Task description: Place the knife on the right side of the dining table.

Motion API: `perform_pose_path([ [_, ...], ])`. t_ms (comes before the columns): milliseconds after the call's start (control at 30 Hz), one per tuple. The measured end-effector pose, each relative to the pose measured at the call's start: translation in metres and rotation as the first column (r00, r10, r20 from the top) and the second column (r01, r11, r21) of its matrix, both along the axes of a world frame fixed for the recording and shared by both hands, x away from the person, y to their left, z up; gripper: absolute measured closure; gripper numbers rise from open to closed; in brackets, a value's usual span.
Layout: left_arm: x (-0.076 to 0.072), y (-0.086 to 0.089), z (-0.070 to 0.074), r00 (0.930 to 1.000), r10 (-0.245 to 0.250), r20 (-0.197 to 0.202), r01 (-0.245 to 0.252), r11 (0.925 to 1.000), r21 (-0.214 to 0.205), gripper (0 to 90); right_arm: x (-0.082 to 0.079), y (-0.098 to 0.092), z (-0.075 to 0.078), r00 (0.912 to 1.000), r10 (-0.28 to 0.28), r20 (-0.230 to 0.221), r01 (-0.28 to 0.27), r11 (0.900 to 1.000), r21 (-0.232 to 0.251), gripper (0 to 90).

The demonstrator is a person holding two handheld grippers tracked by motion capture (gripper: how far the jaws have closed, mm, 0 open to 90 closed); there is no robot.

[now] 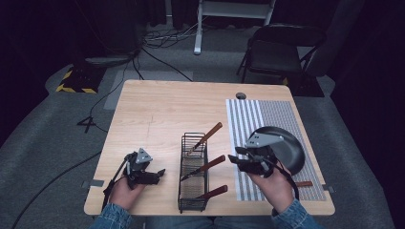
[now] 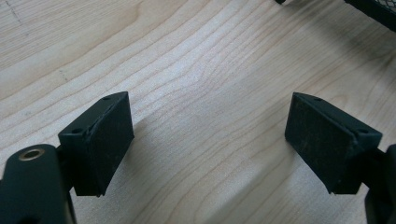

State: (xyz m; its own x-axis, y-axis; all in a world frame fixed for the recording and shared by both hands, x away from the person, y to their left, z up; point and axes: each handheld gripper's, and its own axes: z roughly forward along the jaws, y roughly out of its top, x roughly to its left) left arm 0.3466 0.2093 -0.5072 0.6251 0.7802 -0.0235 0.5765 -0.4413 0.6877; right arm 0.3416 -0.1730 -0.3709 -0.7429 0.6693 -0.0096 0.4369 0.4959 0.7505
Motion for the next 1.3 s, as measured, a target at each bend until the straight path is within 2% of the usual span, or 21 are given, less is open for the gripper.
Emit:
perform_pose_path([
  [100, 0.0, 0.0, 0.0, 1.0, -0.001, 0.0, 0.001, 1.0, 0.001, 15.7, 0.013, 0.005, 0.018, 0.9998, 0.019, 0.005, -0.019, 0.9997, 0.016, 52.2],
  [133, 0.0, 0.0, 0.0, 1.0, -0.001, 0.0, 0.001, 1.0, 0.001, 15.7, 0.013, 0.005, 0.018, 0.9998, 0.019, 0.005, -0.019, 0.9997, 0.016, 52.2],
  [167, 0.0, 0.0, 0.0, 1.0, -0.001, 0.0, 0.001, 1.0, 0.001, 15.7, 0.022, 0.009, 0.028, 0.9995, 0.028, 0.011, -0.028, 0.9994, 0.022, 47.9],
  [267, 0.0, 0.0, 0.0, 1.0, 0.0, 0.0, 0.0, 1.0, 0.0, 15.7, 0.036, 0.015, 0.042, 0.9992, 0.037, 0.014, -0.037, 0.9985, 0.039, 45.2],
  [467, 0.0, 0.0, 0.0, 1.0, 0.0, 0.0, 0.0, 1.0, 0.0, 15.7, 0.061, 0.027, 0.056, 0.9986, 0.053, -0.003, -0.053, 0.9977, 0.043, 44.3],
  [700, 0.0, 0.0, 0.0, 1.0, 0.001, 0.0, -0.001, 1.0, 0.002, 15.9, 0.082, 0.044, 0.045, 0.9948, 0.076, -0.068, -0.074, 0.9968, 0.029, 47.7],
  [800, 0.0, 0.0, 0.0, 1.0, 0.001, 0.001, -0.001, 1.0, 0.002, 15.8, 0.087, 0.046, 0.04, 0.9926, 0.076, -0.094, -0.073, 0.9967, 0.033, 50.4],
  [833, 0.0, 0.0, 0.0, 1.0, 0.0, 0.001, 0.0, 1.0, 0.002, 15.8, 0.09, 0.046, 0.037, 0.9898, 0.08, -0.118, -0.075, 0.9961, 0.047, 52.8],
  [1067, 0.0, 0.0, 0.0, 1.0, 0.001, 0.001, -0.001, 1.0, 0.002, 15.9, 0.091, 0.045, 0.034, 0.9827, 0.104, -0.153, -0.094, 0.9931, 0.071, 60.5],
  [1300, 0.0, 0.0, 0.0, 1.0, 0.0, 0.001, 0.0, 1.0, 0.002, 15.9, 0.092, 0.044, 0.033, 0.9799, 0.105, -0.17, -0.092, 0.9925, 0.08, 65.1],
])
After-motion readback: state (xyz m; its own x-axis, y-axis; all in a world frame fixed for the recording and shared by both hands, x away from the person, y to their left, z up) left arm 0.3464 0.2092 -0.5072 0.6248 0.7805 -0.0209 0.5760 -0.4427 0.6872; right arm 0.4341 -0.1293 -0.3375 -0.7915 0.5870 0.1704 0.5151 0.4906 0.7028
